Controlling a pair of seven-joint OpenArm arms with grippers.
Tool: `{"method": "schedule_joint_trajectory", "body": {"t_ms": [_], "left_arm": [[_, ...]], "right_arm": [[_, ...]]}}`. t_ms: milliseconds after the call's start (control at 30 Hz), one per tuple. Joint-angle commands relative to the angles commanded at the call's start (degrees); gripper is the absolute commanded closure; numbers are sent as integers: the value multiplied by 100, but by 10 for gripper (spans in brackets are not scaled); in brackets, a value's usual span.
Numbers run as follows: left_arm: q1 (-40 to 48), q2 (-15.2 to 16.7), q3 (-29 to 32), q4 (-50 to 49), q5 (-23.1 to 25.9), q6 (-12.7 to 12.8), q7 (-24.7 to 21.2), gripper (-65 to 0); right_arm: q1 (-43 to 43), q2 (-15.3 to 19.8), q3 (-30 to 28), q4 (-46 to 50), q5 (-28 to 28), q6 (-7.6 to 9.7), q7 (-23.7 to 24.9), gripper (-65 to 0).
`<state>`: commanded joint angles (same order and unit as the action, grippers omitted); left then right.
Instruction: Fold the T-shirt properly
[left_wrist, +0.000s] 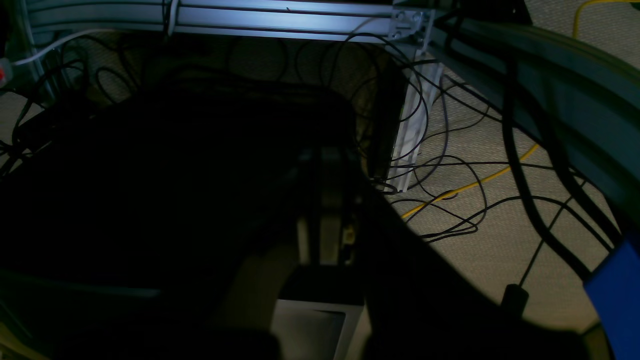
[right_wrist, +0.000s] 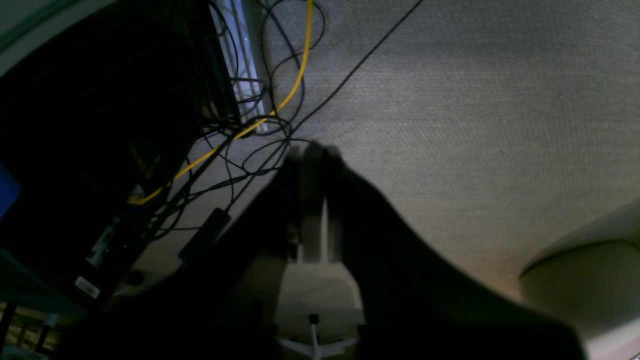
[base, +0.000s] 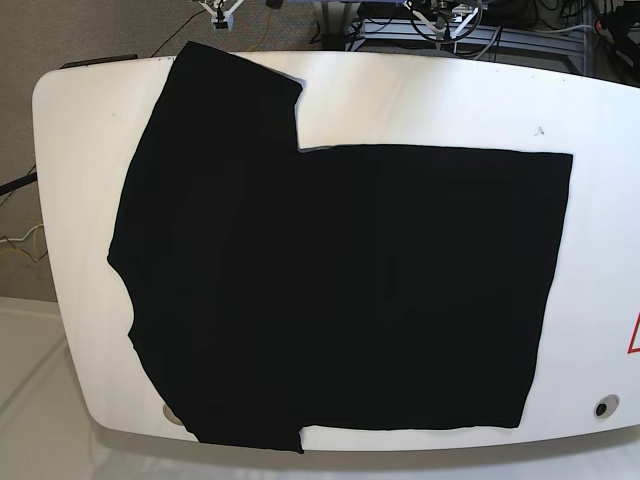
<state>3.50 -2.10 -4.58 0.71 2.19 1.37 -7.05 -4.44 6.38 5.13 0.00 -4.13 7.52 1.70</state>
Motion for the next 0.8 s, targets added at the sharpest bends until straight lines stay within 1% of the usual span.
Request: {"method": "schedule_joint_trajectory", "body": {"t_ms": [333, 533, 800], "left_arm": [[5, 6, -2, -2, 11, 8, 16, -72], [38, 17, -21, -34, 70, 18, 30, -59], [77, 18, -1, -23, 86, -1, -116, -23]], "right_arm": [[-46, 8, 3, 11, 1, 11, -13, -4], [-84, 2, 3, 34, -10, -14, -63, -1], [-124, 21, 1, 8, -5, -10, -68, 0]]}}
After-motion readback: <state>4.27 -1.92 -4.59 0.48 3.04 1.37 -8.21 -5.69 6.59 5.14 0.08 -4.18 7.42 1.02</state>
